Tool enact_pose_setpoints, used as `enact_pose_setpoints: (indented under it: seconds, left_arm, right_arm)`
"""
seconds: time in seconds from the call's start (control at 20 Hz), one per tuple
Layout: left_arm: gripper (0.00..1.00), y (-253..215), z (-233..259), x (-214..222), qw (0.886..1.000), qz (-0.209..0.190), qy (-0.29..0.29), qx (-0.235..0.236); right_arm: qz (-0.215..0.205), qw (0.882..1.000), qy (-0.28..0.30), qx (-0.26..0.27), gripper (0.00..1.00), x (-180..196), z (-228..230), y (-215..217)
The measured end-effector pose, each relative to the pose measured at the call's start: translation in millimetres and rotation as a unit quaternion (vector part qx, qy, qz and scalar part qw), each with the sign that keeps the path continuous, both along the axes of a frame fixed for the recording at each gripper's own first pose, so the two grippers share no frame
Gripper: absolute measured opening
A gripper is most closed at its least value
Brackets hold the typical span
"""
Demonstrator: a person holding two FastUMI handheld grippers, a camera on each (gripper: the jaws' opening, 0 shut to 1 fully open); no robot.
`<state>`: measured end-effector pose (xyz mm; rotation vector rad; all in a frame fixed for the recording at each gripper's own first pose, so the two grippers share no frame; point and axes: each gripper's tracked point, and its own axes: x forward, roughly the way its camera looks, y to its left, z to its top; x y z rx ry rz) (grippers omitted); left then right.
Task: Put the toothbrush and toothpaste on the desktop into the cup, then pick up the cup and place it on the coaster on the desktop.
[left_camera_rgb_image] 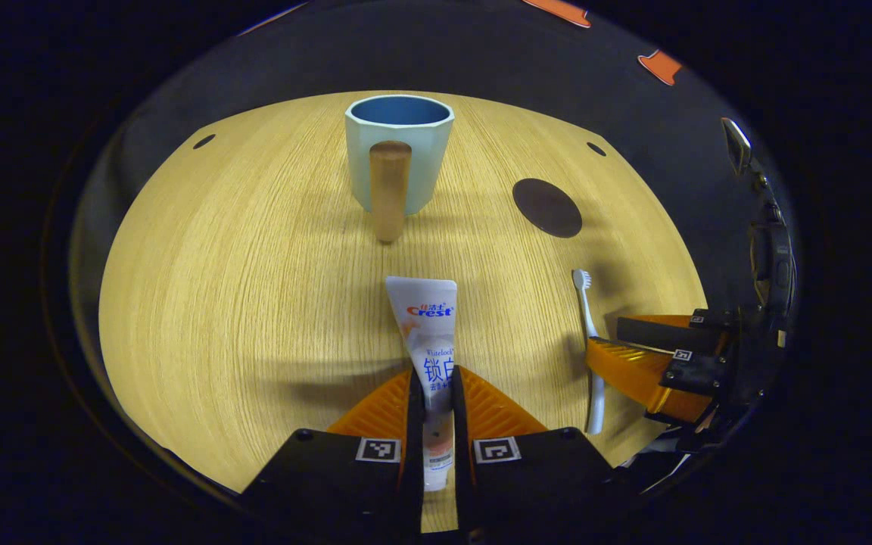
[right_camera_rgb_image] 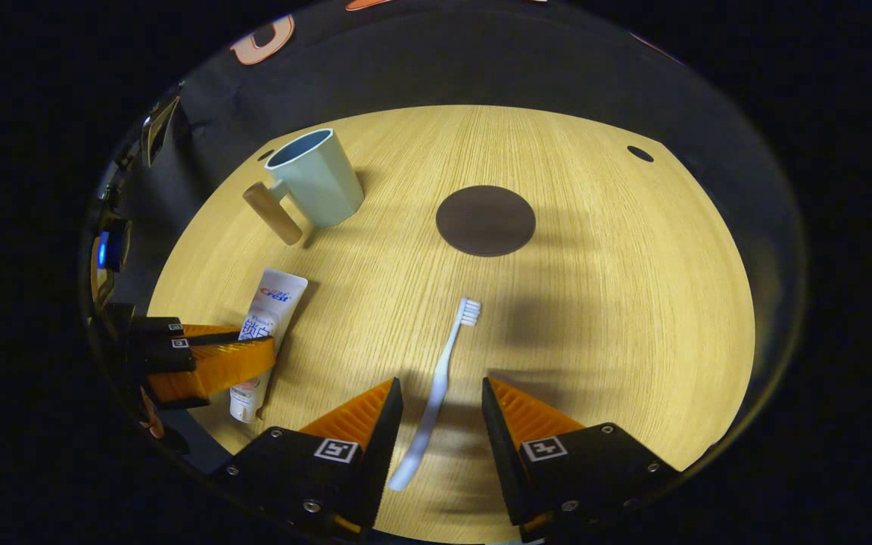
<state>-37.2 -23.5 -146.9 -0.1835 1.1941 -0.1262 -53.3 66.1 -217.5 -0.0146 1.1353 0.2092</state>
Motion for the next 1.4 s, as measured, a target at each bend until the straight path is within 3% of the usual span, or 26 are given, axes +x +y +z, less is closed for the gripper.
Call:
enact_pose_setpoints:
  seconds: [0.2, 0.5, 0.85, 1.4]
  left_arm:
    - [0.21, 5.8, 7.6, 2.5, 1.0, 0.013, -0.016, 0.005]
    - [0.21, 11.7, 21.8, 6.8, 0.999, 0.016, -0.042, 0.004]
    - [0.22, 26.5, 50.6, 24.4, 0.992, 0.022, -0.119, 0.031]
    - [0.21, 36.2, 98.9, 57.3, 0.969, 0.042, -0.242, 0.042]
  right_arm:
    - [-0.009, 1.0, 0.004, -0.011, 0.34, 0.6, -4.2, -4.1]
    - [-0.002, 1.0, -0.012, -0.013, 0.11, 5.0, -2.0, -1.3]
    - [-0.005, 0.996, -0.084, 0.013, 0.06, 19.2, 23.7, 5.8]
    - [-0.01, 0.973, -0.227, 0.039, 0.06, 40.7, 83.8, 4.6]
